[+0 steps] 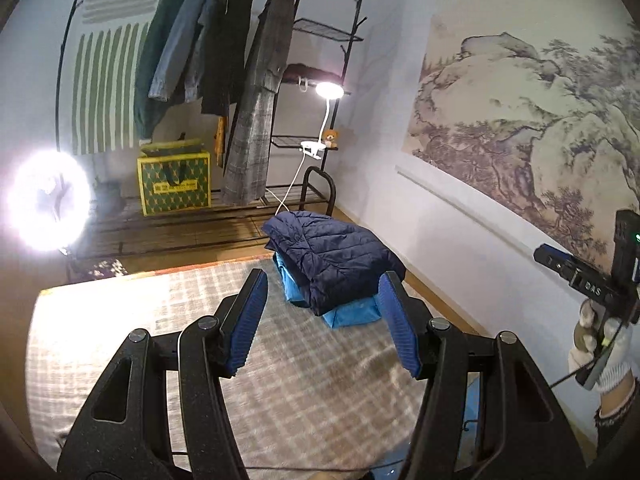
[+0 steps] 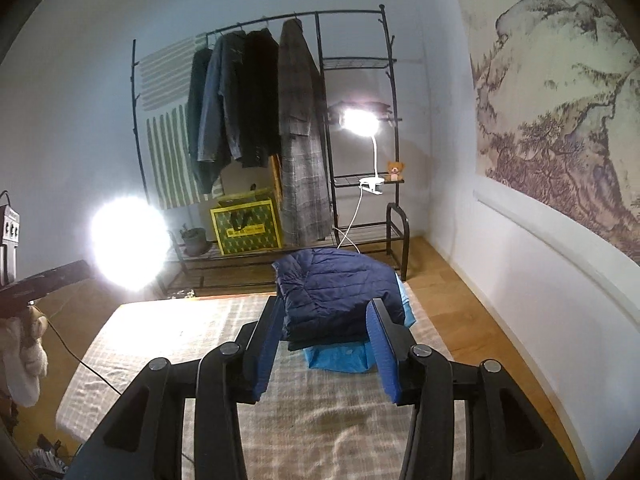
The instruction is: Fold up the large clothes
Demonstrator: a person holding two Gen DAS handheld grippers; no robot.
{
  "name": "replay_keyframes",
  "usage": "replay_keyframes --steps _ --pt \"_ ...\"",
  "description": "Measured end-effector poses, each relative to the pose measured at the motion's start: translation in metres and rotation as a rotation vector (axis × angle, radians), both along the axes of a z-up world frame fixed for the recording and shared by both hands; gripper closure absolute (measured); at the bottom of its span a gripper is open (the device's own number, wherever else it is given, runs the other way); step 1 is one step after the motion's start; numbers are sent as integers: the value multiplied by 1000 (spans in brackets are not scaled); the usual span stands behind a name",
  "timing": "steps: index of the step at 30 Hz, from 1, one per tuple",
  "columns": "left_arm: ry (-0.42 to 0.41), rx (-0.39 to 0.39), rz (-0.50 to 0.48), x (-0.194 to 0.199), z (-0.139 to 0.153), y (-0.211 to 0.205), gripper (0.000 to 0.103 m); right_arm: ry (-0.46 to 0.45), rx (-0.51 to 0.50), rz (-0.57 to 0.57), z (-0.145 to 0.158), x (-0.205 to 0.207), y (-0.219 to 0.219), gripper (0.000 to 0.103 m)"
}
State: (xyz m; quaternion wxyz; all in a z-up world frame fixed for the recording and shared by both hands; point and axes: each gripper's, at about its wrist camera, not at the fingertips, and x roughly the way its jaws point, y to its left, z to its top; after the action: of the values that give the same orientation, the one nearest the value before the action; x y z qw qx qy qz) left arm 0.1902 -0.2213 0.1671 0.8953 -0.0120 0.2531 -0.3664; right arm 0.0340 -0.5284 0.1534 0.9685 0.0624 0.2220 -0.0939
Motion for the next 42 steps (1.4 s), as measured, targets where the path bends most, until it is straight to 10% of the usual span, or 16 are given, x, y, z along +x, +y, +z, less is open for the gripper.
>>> replay_keyframes --steps 11,13,29,42 --pt "-73 4 11 -68 39 58 42 -21 -13 -13 15 -41 17 56" --pt "-82 18 13 -78 35 63 29 -25 -21 -20 14 -48 21 50" --pt "-29 131 37 -106 -109 55 22 -5 -126 -25 -58 -37 62 0" --pt "-99 121 96 -87 -159 45 0 19 -101 -54 -125 -3 81 0"
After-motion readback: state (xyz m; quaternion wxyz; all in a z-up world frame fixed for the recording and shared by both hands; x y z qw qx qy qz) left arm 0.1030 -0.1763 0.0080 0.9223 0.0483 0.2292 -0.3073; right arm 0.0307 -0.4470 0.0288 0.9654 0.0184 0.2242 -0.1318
